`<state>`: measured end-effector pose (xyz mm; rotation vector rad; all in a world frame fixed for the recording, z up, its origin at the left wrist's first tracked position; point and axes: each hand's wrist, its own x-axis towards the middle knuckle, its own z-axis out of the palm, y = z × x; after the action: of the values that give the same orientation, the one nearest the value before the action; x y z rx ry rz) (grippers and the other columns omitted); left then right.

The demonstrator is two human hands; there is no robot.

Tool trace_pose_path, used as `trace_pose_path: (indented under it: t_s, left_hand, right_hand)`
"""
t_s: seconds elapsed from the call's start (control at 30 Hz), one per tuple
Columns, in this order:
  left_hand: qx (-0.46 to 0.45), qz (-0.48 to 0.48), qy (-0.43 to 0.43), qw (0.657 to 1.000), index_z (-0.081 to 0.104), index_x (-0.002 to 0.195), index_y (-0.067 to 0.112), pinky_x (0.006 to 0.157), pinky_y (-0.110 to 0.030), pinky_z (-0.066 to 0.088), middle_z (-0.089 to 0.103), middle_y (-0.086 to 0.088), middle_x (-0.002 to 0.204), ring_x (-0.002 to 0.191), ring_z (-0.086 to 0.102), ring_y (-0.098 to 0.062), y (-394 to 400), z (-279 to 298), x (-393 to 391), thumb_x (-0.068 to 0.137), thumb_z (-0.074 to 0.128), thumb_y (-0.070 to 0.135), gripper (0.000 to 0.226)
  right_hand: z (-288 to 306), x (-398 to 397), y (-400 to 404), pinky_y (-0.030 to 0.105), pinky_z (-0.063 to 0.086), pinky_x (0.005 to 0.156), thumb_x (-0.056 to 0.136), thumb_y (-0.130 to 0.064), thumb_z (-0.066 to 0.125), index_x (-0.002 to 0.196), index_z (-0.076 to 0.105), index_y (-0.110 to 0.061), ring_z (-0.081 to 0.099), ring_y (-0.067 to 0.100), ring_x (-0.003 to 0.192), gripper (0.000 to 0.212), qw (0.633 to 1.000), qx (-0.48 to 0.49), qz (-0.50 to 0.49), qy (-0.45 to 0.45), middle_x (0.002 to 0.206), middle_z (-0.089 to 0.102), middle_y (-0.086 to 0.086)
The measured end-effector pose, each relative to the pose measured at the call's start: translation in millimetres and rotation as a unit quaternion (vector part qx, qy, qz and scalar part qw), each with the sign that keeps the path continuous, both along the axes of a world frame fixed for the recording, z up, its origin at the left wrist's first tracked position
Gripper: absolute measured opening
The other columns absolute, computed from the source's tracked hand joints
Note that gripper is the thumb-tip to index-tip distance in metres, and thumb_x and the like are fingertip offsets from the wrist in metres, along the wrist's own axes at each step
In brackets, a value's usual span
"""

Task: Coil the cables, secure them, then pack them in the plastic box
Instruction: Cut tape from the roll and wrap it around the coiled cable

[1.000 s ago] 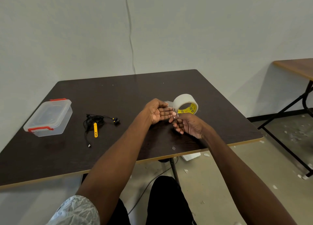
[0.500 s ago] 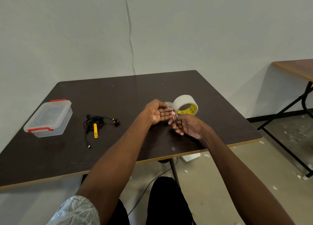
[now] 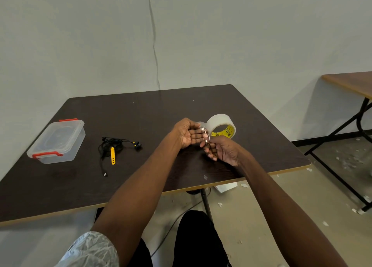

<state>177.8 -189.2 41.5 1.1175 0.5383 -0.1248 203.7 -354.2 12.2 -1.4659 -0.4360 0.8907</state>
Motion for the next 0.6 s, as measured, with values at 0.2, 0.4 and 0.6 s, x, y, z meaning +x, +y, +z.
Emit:
trace_pose_path:
  t_s: [0.2, 0.4, 0.6]
  left_hand:
    - [0.004, -0.005, 0.006, 1.000, 0.060, 0.093, 0.000, 0.058, -0.034, 0.058, 0.072, -0.014, 0.075, 0.068, 0.069, -0.024, -0.3, 0.4, 0.1, 0.090, 0.049, 0.003, 0.012]
    - [0.002, -0.003, 0.006, 1.000, 0.058, 0.103, -0.001, 0.055, -0.034, 0.059, 0.069, -0.017, 0.092, 0.076, 0.068, -0.027, -1.0, 1.2, -0.2, 0.091, 0.048, 0.002, 0.016]
    - [-0.005, -0.001, 0.008, 1.000, 0.059, 0.105, -0.002, 0.060, -0.037, 0.058, 0.069, -0.019, 0.096, 0.083, 0.069, -0.028, -1.0, 0.4, 0.1, 0.090, 0.048, 0.001, 0.019]
  right_hand:
    - [1.8, 0.7, 1.4, 0.021, 0.040, 0.046, 0.098, -0.030, 0.050, 0.096, 0.063, -0.003, 0.051, 0.014, 0.056, 0.030, 1.000, 0.001, -0.008, -0.002, 0.070, 0.057, 0.004]
    - [0.2, -0.1, 0.7, 0.021, 0.039, 0.045, 0.098, -0.029, 0.053, 0.098, 0.062, -0.002, 0.050, 0.014, 0.056, 0.028, 1.000, -0.004, -0.015, -0.018, 0.071, 0.056, 0.005]
    - [-1.7, -1.2, -0.3, 0.021, 0.038, 0.043, 0.096, -0.025, 0.059, 0.098, 0.064, 0.000, 0.049, 0.014, 0.053, 0.026, 0.999, 0.007, -0.025, -0.028, 0.068, 0.056, 0.006]
